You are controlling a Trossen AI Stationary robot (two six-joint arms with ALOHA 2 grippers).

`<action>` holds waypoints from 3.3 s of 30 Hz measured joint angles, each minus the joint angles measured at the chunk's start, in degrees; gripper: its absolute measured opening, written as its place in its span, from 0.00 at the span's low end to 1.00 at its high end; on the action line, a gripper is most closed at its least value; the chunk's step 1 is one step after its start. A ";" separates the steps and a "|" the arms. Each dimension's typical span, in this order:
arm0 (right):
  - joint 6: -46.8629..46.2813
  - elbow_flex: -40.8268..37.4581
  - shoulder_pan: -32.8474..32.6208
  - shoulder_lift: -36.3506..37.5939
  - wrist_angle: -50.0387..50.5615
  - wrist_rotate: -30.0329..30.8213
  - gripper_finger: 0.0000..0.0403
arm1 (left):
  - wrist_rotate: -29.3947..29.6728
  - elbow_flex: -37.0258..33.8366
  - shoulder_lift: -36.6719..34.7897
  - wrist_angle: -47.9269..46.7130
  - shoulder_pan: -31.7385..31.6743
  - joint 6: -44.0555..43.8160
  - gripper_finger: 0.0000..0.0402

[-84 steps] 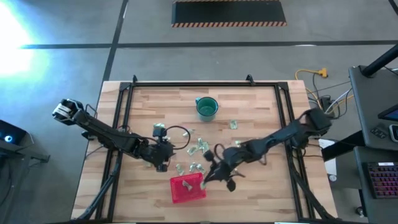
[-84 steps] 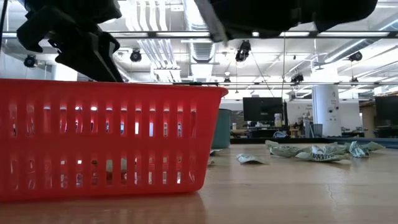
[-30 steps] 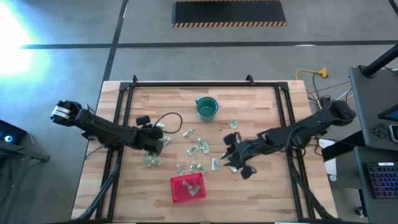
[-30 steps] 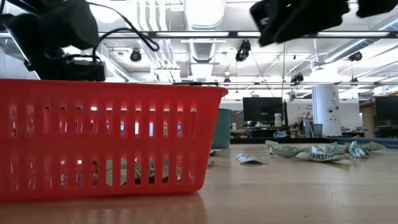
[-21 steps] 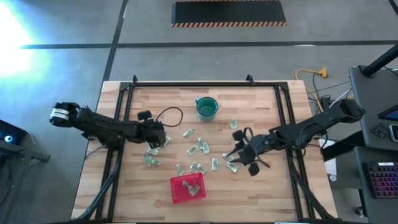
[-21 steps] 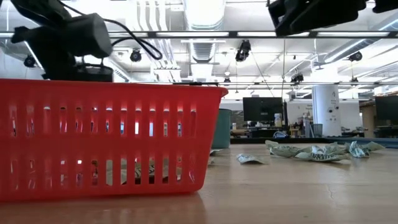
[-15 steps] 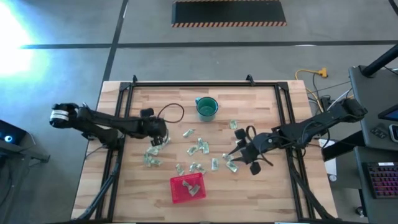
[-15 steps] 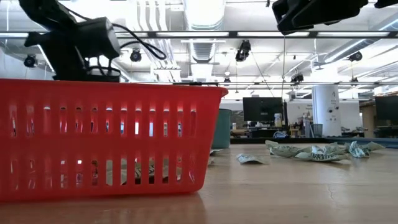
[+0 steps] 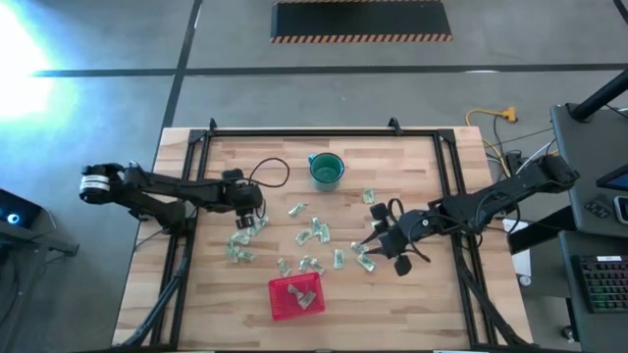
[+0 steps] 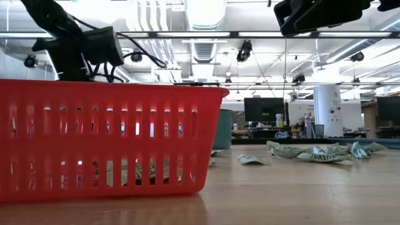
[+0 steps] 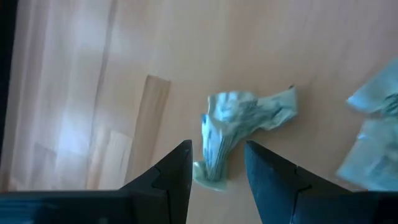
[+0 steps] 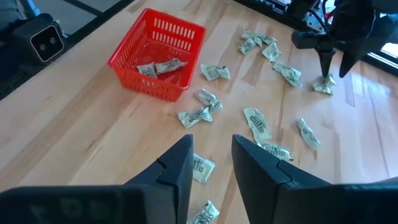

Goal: Pick and place items into bin
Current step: Put the green stevia packet into the red bin

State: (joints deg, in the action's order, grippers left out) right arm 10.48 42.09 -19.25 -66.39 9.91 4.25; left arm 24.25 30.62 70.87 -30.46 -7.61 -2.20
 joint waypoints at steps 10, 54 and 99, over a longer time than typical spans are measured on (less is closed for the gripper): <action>0.00 0.00 0.00 0.00 -0.11 -0.11 0.24 | 0.00 -2.90 0.50 2.66 -2.53 1.14 0.32; -0.95 -0.24 0.00 -0.07 -0.30 -0.07 0.19 | -8.57 -1.21 -11.53 0.88 0.20 -5.70 0.00; -2.89 -0.52 0.00 -0.04 -0.22 -0.11 0.17 | -34.73 12.01 11.85 35.99 27.97 9.14 0.00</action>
State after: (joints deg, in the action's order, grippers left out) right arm 7.60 41.56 -19.25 -66.43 9.70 4.14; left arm -10.48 42.63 82.73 5.52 20.36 6.94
